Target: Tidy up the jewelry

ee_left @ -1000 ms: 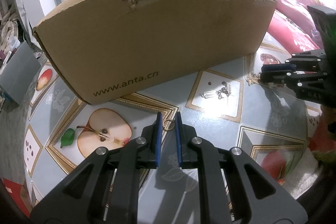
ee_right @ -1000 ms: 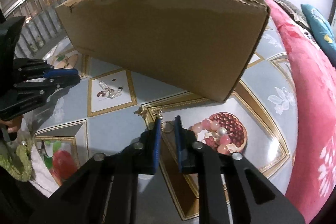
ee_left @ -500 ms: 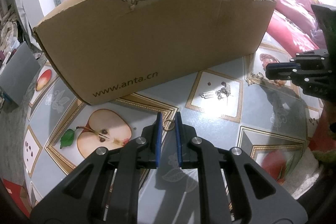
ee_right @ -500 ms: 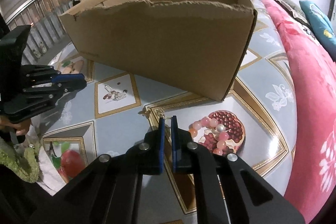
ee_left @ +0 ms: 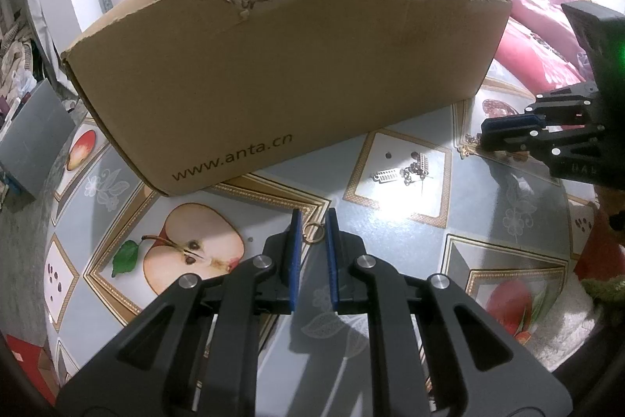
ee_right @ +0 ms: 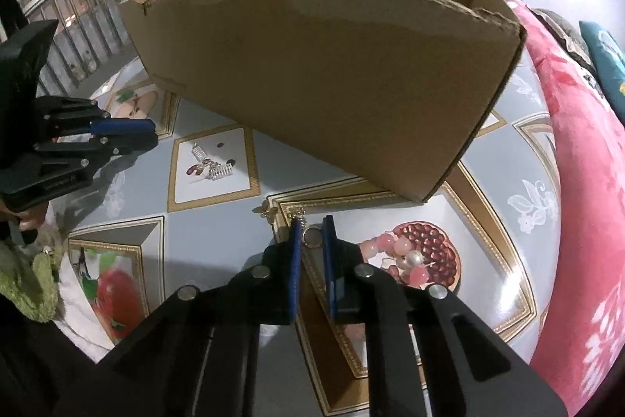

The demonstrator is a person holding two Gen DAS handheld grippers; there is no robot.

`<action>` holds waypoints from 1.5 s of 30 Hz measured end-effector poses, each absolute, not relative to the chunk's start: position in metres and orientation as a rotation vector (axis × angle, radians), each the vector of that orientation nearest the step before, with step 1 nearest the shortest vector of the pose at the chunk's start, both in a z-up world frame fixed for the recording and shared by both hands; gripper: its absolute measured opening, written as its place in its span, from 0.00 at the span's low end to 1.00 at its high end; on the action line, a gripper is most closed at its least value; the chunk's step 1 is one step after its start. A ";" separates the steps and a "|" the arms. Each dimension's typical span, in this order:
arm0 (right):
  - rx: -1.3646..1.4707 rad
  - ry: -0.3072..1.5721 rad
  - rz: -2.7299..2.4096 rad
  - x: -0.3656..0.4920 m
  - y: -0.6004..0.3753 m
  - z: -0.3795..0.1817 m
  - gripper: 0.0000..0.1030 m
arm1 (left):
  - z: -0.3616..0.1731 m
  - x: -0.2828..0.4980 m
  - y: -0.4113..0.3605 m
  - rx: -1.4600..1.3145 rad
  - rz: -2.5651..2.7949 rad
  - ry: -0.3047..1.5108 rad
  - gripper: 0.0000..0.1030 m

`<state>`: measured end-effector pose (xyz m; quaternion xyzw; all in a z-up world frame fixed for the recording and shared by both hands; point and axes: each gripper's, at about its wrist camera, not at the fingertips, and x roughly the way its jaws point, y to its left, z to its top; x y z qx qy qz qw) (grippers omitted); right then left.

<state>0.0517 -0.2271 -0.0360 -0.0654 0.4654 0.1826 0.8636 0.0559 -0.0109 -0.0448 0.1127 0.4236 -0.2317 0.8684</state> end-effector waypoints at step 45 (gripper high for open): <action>0.061 0.744 0.335 0.127 -0.212 0.068 0.11 | 0.066 0.140 -0.052 0.141 -0.572 0.731 0.10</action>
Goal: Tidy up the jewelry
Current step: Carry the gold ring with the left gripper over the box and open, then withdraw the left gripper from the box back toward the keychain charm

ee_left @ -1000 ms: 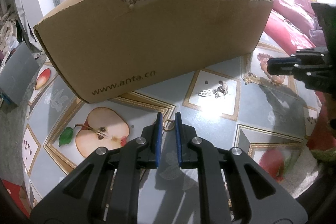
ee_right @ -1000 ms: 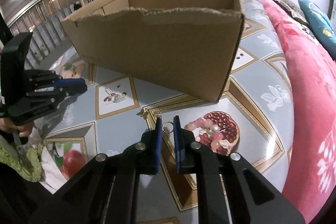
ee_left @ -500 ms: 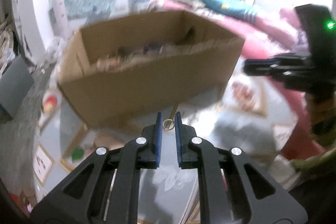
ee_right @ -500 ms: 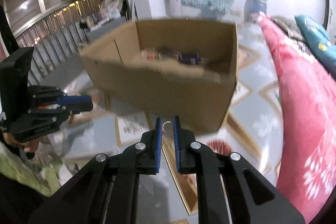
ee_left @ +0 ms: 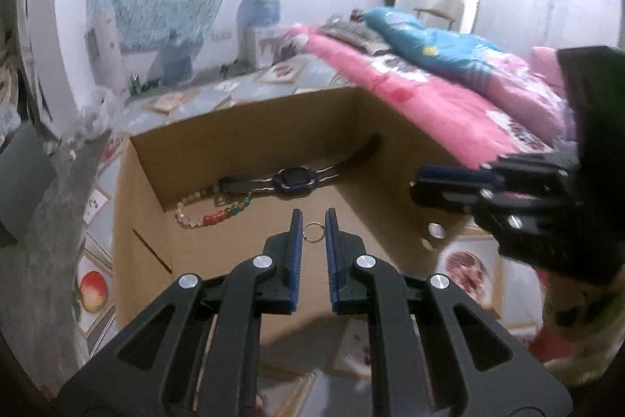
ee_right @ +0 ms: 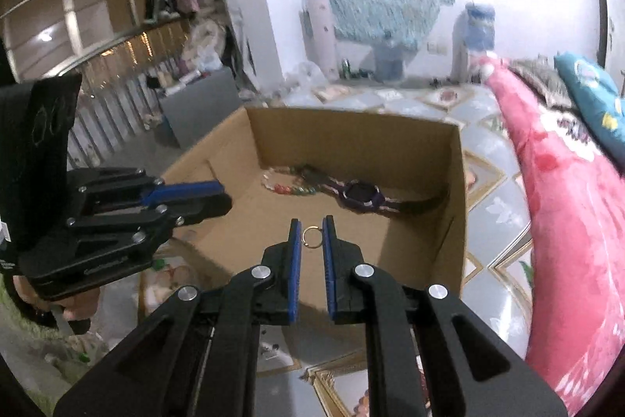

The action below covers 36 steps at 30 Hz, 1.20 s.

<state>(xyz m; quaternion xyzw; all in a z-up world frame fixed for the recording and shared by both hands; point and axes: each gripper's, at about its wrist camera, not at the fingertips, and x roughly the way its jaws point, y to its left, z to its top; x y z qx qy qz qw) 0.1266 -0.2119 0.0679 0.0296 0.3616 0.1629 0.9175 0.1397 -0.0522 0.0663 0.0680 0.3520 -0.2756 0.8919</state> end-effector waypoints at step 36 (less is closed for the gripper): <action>0.135 0.670 0.357 0.028 -0.257 0.072 0.35 | 0.069 0.057 0.006 0.086 -0.555 0.627 0.43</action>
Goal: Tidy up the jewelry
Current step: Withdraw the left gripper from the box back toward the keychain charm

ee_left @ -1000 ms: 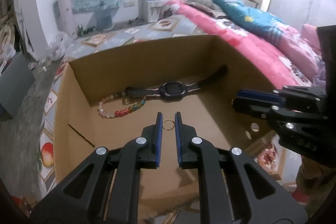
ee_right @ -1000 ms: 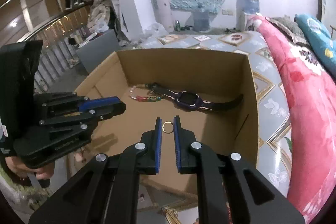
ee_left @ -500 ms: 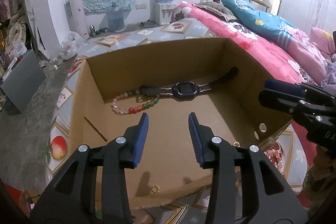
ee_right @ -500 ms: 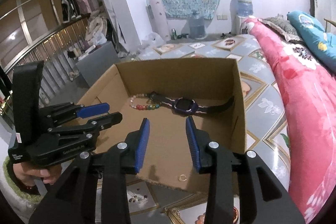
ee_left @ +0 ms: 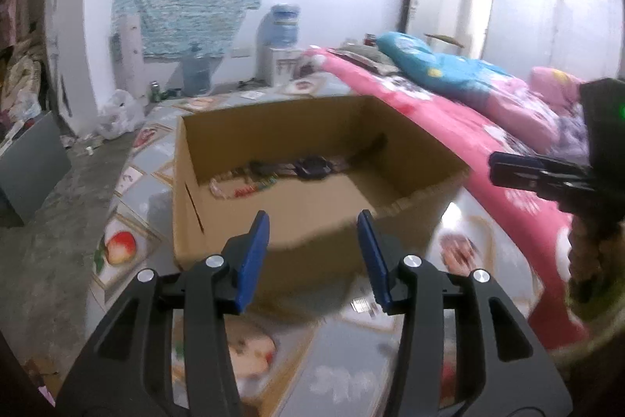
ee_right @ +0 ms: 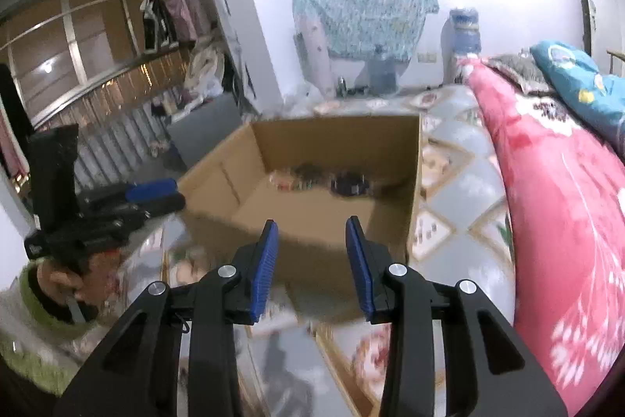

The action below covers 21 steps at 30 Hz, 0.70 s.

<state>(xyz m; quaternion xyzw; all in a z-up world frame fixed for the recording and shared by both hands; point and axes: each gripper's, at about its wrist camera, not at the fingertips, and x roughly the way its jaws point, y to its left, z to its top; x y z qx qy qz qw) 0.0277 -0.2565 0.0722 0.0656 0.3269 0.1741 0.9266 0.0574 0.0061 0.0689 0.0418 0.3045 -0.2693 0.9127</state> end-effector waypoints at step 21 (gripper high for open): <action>0.126 0.916 0.404 0.041 -0.201 -0.014 0.33 | -0.035 0.062 -0.058 0.346 -0.596 0.827 0.26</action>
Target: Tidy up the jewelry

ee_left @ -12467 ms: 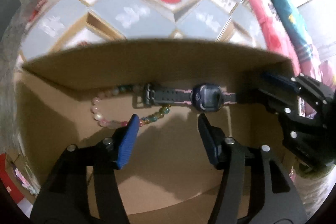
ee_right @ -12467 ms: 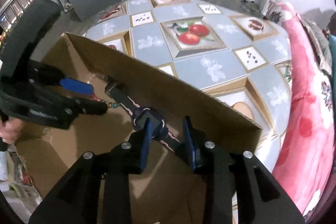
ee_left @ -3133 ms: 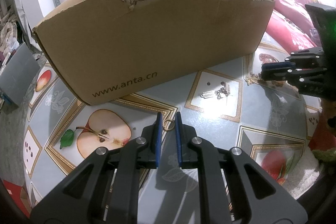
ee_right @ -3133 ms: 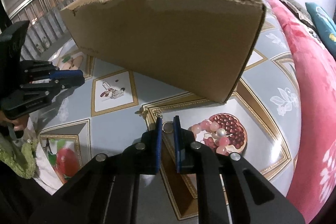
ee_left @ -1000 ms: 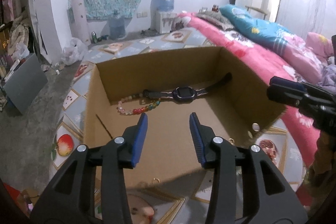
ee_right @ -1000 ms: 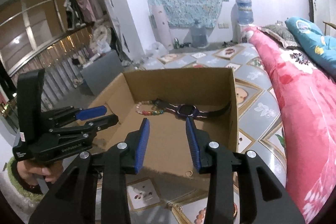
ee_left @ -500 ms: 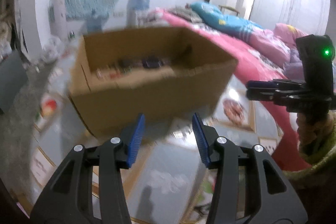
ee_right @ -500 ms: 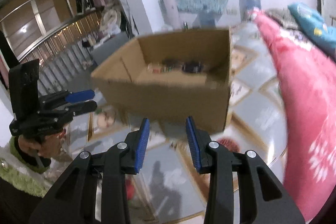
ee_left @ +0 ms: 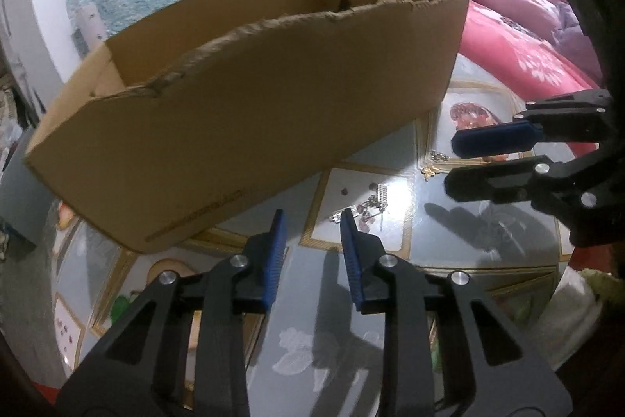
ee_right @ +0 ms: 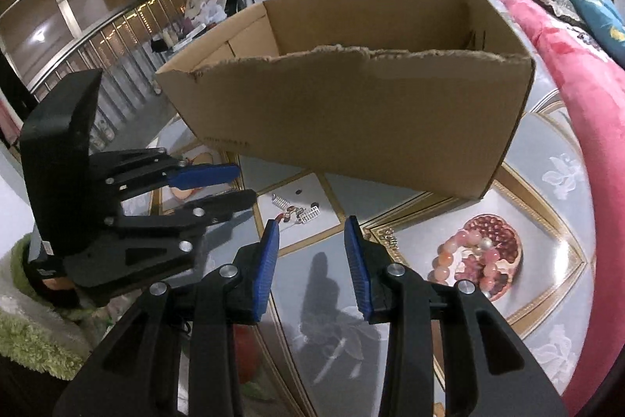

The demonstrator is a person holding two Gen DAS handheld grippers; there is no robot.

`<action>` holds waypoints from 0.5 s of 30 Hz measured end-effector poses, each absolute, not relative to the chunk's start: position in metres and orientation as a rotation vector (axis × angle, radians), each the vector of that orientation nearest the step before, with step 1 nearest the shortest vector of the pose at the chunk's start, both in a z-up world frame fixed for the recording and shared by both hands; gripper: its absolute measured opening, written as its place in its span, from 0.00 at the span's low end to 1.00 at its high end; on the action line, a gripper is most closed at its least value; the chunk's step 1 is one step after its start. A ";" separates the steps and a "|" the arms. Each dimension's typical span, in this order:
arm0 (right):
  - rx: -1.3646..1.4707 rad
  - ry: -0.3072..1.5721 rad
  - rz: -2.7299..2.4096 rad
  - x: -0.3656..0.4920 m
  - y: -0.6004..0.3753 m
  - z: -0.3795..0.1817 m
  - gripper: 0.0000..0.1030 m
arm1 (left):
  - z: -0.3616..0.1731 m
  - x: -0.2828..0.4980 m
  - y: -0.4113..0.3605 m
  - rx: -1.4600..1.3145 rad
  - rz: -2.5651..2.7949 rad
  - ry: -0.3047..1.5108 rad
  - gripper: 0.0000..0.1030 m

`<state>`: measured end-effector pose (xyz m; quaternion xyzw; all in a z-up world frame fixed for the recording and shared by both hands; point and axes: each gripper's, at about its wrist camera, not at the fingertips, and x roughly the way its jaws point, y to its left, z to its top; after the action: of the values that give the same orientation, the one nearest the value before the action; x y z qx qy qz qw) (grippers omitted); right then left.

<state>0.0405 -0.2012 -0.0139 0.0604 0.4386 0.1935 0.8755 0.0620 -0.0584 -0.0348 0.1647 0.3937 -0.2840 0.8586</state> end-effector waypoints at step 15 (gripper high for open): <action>0.153 0.943 0.393 0.052 -0.199 -0.023 0.33 | -0.050 0.076 -0.075 0.361 -0.718 0.855 0.22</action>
<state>0.0516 -0.1990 -0.0233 0.0729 0.4507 0.1877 0.8697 0.0759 -0.0752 -0.0499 0.1701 0.4034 -0.3388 0.8328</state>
